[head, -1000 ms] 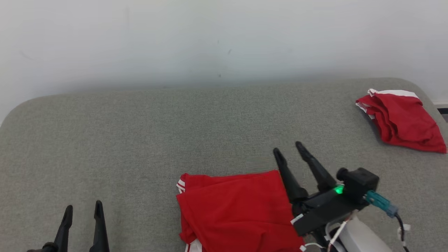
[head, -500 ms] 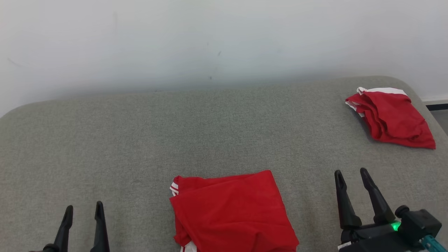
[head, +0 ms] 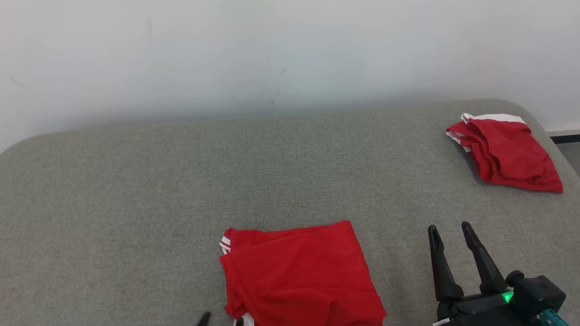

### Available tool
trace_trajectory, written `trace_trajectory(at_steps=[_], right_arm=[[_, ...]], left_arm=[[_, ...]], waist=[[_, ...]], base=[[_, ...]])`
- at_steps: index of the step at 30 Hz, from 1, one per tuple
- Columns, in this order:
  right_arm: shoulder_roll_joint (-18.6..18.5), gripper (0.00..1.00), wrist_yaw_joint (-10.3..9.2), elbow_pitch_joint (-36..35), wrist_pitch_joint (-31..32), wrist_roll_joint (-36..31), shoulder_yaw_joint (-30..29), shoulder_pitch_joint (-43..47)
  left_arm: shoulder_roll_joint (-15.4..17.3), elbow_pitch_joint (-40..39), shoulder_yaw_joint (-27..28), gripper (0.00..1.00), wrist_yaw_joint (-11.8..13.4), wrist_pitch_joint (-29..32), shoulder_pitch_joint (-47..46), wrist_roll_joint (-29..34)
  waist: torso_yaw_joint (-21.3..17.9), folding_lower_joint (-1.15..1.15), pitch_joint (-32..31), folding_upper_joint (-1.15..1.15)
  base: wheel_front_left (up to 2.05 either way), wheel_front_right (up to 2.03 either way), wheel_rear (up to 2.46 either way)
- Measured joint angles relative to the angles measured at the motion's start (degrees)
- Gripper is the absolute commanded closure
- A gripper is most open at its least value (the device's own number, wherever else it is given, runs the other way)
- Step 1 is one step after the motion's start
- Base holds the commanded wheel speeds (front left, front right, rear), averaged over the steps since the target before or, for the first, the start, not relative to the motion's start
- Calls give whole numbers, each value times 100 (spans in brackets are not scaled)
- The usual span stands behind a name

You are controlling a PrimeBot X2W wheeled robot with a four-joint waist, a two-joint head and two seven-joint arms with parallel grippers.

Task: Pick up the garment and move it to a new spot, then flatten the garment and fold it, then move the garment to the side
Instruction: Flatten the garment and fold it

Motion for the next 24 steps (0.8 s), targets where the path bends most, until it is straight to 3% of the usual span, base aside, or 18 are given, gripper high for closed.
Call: trace_trajectory(at_steps=[9,19,20,21,22,24], right_arm=[[-4,0,0,80,-1,-29,118,-54],[12,0,0,108,0,-89,97,-116],[19,0,0,108,0,-104,90,-120],[26,0,0,109,0,-112,88,-120],[34,0,0,110,-1,-113,81,-120],[36,0,0,116,0,-116,60,-122]], left_arm=[[70,912,-967,0,1,0,-280,-578],[77,1523,-1132,0,1,0,-758,-914],[78,1556,-1127,50,1,-1,-802,-940],[79,1561,-1099,80,1,0,-845,-956],[83,1544,-1061,100,1,-1,-895,-973],[104,1463,-982,100,1,-1,-953,-977]], waist=[[-143,0,55,0],[-379,0,174,0],[-393,0,187,0],[-403,0,199,0],[-413,0,209,0],[-419,0,217,0]], base=[[0,0,0],[0,0,0],[0,0,0],[0,0,0],[0,0,0],[0,0,0]])
